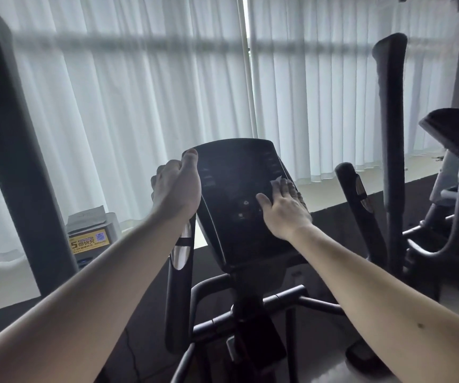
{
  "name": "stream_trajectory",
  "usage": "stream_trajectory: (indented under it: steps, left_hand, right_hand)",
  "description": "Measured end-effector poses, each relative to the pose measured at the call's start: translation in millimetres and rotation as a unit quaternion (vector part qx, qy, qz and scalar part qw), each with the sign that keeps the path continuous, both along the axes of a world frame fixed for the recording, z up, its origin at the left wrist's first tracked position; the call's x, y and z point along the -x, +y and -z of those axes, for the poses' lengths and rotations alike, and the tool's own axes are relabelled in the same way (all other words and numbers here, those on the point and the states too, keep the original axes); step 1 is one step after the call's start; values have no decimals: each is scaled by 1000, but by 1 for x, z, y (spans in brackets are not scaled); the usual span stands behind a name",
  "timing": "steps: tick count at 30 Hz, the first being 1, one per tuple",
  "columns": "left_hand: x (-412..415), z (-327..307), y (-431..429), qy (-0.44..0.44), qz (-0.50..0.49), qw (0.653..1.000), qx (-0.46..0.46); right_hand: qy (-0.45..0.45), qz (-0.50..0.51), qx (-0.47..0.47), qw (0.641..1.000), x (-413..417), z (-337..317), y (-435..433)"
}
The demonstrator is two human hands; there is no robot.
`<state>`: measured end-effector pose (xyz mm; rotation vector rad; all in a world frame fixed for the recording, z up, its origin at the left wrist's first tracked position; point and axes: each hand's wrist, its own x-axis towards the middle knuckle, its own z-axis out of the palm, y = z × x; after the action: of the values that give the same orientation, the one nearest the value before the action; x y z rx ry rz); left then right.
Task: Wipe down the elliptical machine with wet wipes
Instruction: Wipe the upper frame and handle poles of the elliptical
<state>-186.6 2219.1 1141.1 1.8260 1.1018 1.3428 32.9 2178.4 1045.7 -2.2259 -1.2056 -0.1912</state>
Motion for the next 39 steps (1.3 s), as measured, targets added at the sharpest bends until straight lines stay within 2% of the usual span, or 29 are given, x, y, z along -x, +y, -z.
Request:
stream_trajectory:
  steps: [2,6,9,12,16,20,23,28,31,34,39]
  left_hand:
    - [0,0,1,4,0,1000,-5]
    - [2,2,1,8,2,1000,-3]
    - [2,1,-1,7,3,1000,-5]
    - [2,1,-1,13,5,1000,-14]
    - [3,2,-2,21,9,1000,-20]
    - [3,2,0,17,12,1000,-20]
    - [3,3,0,14,19,999,-23]
    - [3,3,0,14,22,999,-22]
    - [4,3,-1,13,26,999,-21]
    - [4,3,-1,13,29,999,-24]
    - [4,4,-2,21,27,999,-36]
  right_hand:
    - [-10,-8,5,1000,20,-5,5]
    - [-121,-146,20,982,84,9,6]
    - [-157,-200,40,966,101,16,-4]
    - [-139,-157,44,977,77,14,-11]
    - [-19,8,59,998,11,6,-21]
    - [88,56,45,994,-6,-1,-19]
    - [15,42,59,997,23,3,-12]
    - [-116,-87,75,987,108,19,-17]
    - [-154,-134,93,974,127,25,-21]
    - [-131,-120,95,979,105,19,-23]
    - [-7,29,104,994,25,5,-27]
